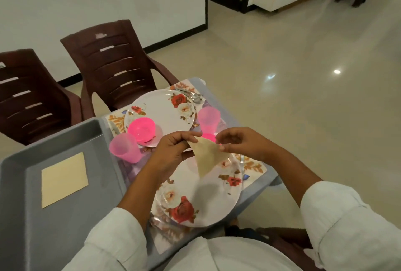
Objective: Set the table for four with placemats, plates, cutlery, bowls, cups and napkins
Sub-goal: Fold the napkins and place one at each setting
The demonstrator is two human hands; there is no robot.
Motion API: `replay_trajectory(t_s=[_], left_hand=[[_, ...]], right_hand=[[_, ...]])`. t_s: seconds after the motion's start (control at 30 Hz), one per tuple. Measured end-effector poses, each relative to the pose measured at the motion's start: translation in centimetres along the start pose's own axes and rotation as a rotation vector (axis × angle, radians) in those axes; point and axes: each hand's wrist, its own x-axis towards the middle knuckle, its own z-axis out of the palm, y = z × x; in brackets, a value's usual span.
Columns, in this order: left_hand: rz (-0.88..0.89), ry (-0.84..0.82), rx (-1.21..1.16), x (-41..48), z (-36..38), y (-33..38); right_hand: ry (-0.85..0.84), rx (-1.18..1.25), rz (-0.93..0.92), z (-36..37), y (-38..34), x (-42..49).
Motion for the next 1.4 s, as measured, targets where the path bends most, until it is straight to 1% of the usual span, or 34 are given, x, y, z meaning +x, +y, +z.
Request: replay_trajectory(t_s=[0.07,0.23,0.33,0.4,0.47,0.53,0.6,0.67,0.73,0.83,0.9,1.0,1.07,1.17,1.27,1.4], left_hand=[[-0.019,-0.018,-0.027,1.6,1.9,0.0],[-0.064,-0.007,-0.141,4.5,5.2,-0.3],[-0.062,0.052,-0.187,5.6,6.2,-1.0],[-0.11,0.147,-0.234,6.2,6.8,-1.6],[-0.19,0.206,-0.256,6.6,7.4,-2.2],[-0.243,0.205,-0.162,6.8,7.8,-3.1],[-0.249,0.186,-0.023,6.9,8.3,-4.3],[-0.218,0.19,0.073,6.9,9.0,-5.6],[-0.189,0.212,0.149,7.1,9.8,-6.7],[-0.173,0.23,0.226,7.4,11.0,-7.5],[-0.167,0.289,0.259,7.9,11.8,-8.1],[-0.178,0.399,0.301,8.7,12.6,-9.1],[-0.172,0.419,0.359,9.4,13.0,-9.9],[-0.165,0.435,0.469,10.3,13.9,-10.9],[-0.167,0.466,0.566,11.2,15.0,-11.5],[-0.22,0.55,0.666,12.6,17.2,-12.8]], right_hand=[[-0.1,-0.036,0.025,-1.6,1.0,1.4],[-0.222,-0.12,-0.007,-4.9,3.2,4.1],[-0.263,-0.171,0.036,-6.2,4.2,5.1],[-0.267,-0.129,0.069,-6.7,4.8,5.4],[-0.247,-0.018,0.113,-6.9,5.2,5.4],[-0.226,0.128,0.174,-6.9,5.5,5.1],[-0.21,0.229,0.231,-7.0,5.8,4.7],[-0.197,0.26,0.283,-7.0,6.2,3.9],[-0.162,0.26,0.31,-7.0,6.6,3.3],[-0.053,0.251,0.323,-7.0,7.0,2.7],[0.023,0.225,0.325,-7.3,7.6,2.6],[0.18,0.159,0.36,-7.9,8.8,3.1],[0.282,0.088,0.373,-8.4,9.4,3.6],[0.383,0.025,0.381,-9.4,10.2,4.6],[0.418,-0.024,0.385,-10.7,11.3,6.3],[0.362,-0.039,0.373,-13.2,13.3,9.0]])
